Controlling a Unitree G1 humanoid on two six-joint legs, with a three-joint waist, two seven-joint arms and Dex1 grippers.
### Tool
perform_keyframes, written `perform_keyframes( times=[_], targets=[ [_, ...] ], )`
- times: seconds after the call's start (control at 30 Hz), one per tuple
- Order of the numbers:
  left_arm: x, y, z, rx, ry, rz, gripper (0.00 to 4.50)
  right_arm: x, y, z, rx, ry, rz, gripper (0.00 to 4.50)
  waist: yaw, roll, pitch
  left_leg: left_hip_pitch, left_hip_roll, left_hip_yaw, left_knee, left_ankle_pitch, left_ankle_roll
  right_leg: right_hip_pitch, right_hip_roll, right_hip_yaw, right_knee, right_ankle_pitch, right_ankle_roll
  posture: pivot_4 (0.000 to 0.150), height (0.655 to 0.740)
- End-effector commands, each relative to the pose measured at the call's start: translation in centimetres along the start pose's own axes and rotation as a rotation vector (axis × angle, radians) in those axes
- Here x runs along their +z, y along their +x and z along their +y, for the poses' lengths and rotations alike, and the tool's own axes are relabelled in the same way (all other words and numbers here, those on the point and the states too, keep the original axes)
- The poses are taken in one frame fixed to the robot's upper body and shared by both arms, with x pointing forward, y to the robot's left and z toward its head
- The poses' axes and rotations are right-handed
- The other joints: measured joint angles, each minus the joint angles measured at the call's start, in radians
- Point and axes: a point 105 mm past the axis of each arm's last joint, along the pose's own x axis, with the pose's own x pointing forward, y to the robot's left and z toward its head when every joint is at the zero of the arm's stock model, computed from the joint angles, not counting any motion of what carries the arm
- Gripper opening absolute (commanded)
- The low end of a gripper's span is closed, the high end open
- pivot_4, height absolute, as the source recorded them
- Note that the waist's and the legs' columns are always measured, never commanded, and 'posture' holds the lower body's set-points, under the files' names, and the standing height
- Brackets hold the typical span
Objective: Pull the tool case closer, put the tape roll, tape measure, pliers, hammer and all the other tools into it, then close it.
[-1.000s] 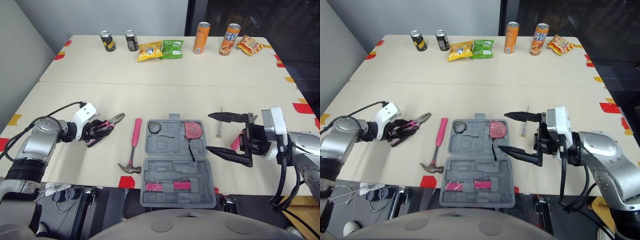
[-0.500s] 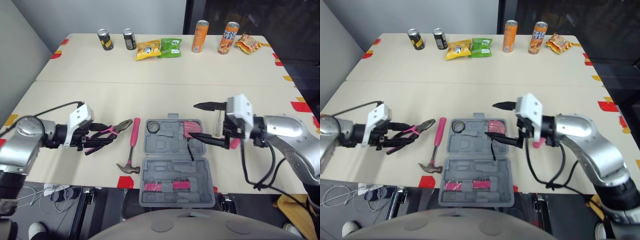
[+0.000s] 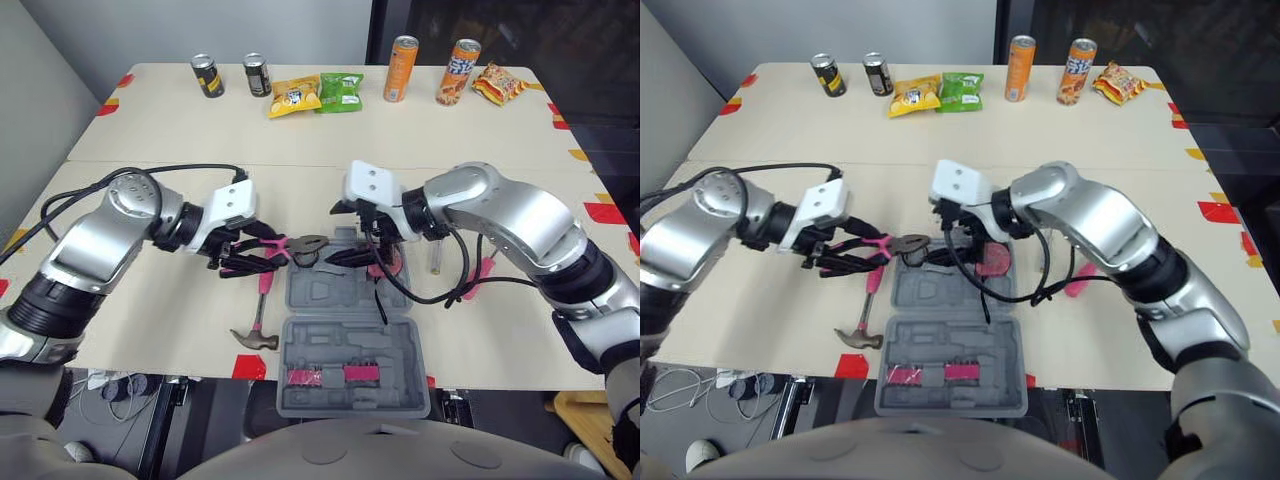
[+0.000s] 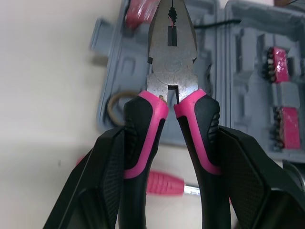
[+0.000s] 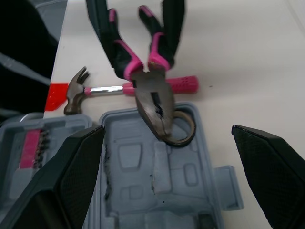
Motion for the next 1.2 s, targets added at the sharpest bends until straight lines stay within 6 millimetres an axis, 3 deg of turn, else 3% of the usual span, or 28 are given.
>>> perform_keyframes(
  times=[0.03, 0.53, 0.63, 0.9, 1.1, 1.2],
  targets=[
    [1.4, 0.0, 0.3, 0.004, 0.057, -0.013, 2.40, 0.4, 0.7, -0.3, 0.003, -0.025, 0.003, 4.50, 0.000, 0.000, 0.000, -0.002, 0.000, 0.000, 0.001, 0.000, 0.000, -0.003, 0.000, 0.000, 0.002, 0.000, 0.001, 0.150, 0.7400],
    [2.5, 0.2, 0.5, -0.004, 0.067, -0.046, 2.40, 1.1, 2.0, -0.3, 0.015, -0.014, -0.049, 4.50, 0.003, 0.000, 0.000, -0.002, 0.001, -0.001, 0.004, 0.002, -0.003, -0.004, 0.001, 0.001, 0.007, 0.000, 0.000, 0.150, 0.7400],
    [2.6, 0.2, 0.5, -0.008, 0.069, -0.048, 2.40, 1.1, 2.1, -0.2, 0.018, -0.009, -0.057, 3.74, 0.003, 0.000, 0.000, -0.002, 0.001, -0.001, 0.004, 0.002, -0.003, -0.004, 0.001, 0.001, 0.007, 0.000, 0.000, 0.150, 0.7400],
    [2.9, 0.2, 0.6, -0.012, 0.074, -0.055, 2.40, 1.0, 2.3, -0.1, 0.022, -0.010, -0.056, 1.05, 0.003, 0.000, 0.000, -0.002, 0.001, -0.002, 0.004, 0.002, -0.003, -0.004, 0.002, 0.001, 0.007, 0.001, 0.001, 0.150, 0.7400],
    [3.3, 0.4, 0.5, -0.014, 0.090, -0.090, 2.40, 0.9, 2.1, -0.2, 0.012, -0.016, -0.058, 1.05, 0.004, 0.000, 0.000, -0.002, 0.001, -0.002, 0.004, 0.002, -0.003, -0.004, 0.002, 0.001, 0.007, 0.001, 0.001, 0.150, 0.7400],
    [4.3, 0.5, 0.4, 0.008, 0.066, -0.215, 2.40, 0.6, 1.5, -0.3, 0.001, -0.016, -0.058, 1.05, 0.005, 0.000, 0.000, -0.003, 0.001, -0.002, 0.004, 0.002, -0.003, -0.004, 0.002, 0.001, 0.007, 0.001, 0.002, 0.150, 0.7400]
  ],
)
